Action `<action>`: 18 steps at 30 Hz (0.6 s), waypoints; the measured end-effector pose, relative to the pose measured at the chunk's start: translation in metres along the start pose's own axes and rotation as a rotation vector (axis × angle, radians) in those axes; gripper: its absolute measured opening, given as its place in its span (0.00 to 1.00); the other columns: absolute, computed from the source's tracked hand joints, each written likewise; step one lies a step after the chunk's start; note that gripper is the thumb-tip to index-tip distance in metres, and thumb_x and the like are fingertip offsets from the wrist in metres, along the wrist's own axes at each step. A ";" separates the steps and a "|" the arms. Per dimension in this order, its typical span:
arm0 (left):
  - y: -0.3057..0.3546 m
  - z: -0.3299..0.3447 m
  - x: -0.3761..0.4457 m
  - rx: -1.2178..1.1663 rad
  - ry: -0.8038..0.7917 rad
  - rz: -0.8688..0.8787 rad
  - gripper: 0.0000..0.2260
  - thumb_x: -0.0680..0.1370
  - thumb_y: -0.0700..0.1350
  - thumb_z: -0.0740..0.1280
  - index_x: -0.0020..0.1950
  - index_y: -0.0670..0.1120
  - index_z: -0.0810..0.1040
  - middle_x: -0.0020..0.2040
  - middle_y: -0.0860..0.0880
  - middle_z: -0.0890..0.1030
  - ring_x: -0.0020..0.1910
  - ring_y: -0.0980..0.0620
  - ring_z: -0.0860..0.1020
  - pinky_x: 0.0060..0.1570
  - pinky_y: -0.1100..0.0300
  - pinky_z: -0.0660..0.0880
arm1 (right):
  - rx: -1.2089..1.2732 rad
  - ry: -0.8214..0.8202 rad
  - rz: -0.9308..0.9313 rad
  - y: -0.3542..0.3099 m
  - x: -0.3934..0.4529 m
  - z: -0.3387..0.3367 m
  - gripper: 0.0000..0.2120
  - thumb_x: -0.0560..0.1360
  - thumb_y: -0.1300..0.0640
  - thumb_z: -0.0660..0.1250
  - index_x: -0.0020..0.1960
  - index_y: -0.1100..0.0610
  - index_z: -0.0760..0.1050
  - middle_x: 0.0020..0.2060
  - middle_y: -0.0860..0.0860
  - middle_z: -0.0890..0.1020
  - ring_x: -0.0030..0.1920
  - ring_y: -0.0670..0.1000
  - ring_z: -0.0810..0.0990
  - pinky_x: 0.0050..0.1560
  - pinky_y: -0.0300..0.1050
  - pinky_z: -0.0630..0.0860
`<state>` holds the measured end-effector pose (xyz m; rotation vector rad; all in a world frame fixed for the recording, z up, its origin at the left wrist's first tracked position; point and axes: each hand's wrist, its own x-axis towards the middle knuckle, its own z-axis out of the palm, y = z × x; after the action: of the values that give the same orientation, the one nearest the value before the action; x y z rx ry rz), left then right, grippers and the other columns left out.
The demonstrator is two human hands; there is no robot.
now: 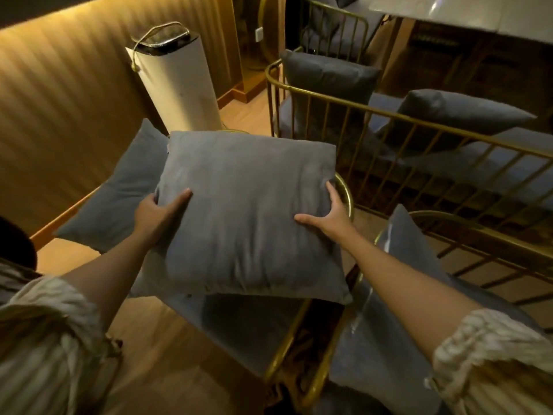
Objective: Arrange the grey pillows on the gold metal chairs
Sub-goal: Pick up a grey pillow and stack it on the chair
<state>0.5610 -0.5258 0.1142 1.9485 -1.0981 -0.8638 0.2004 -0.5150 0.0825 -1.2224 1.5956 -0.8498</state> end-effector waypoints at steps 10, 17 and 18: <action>-0.076 0.058 0.065 0.567 -0.342 -0.054 0.70 0.56 0.75 0.74 0.80 0.50 0.32 0.82 0.45 0.41 0.81 0.39 0.47 0.77 0.39 0.53 | -0.131 -0.102 0.175 0.048 0.065 0.038 0.55 0.66 0.46 0.81 0.82 0.49 0.50 0.80 0.52 0.59 0.78 0.57 0.61 0.74 0.59 0.64; -0.069 0.075 0.039 0.655 -0.102 0.160 0.57 0.65 0.77 0.65 0.82 0.46 0.46 0.82 0.41 0.44 0.81 0.40 0.41 0.75 0.34 0.40 | -0.200 0.047 0.135 0.058 0.024 0.031 0.42 0.74 0.47 0.74 0.81 0.51 0.56 0.78 0.53 0.64 0.77 0.57 0.64 0.74 0.58 0.66; -0.063 0.085 0.028 0.637 -0.066 0.231 0.52 0.69 0.74 0.65 0.81 0.46 0.50 0.82 0.40 0.46 0.81 0.40 0.43 0.76 0.34 0.41 | -0.281 0.085 0.110 0.060 0.012 0.024 0.39 0.76 0.47 0.73 0.80 0.52 0.57 0.78 0.54 0.64 0.77 0.58 0.63 0.75 0.58 0.64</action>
<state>0.5279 -0.5500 0.0129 2.2315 -1.7565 -0.4834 0.2026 -0.5099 0.0170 -1.2921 1.8808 -0.6296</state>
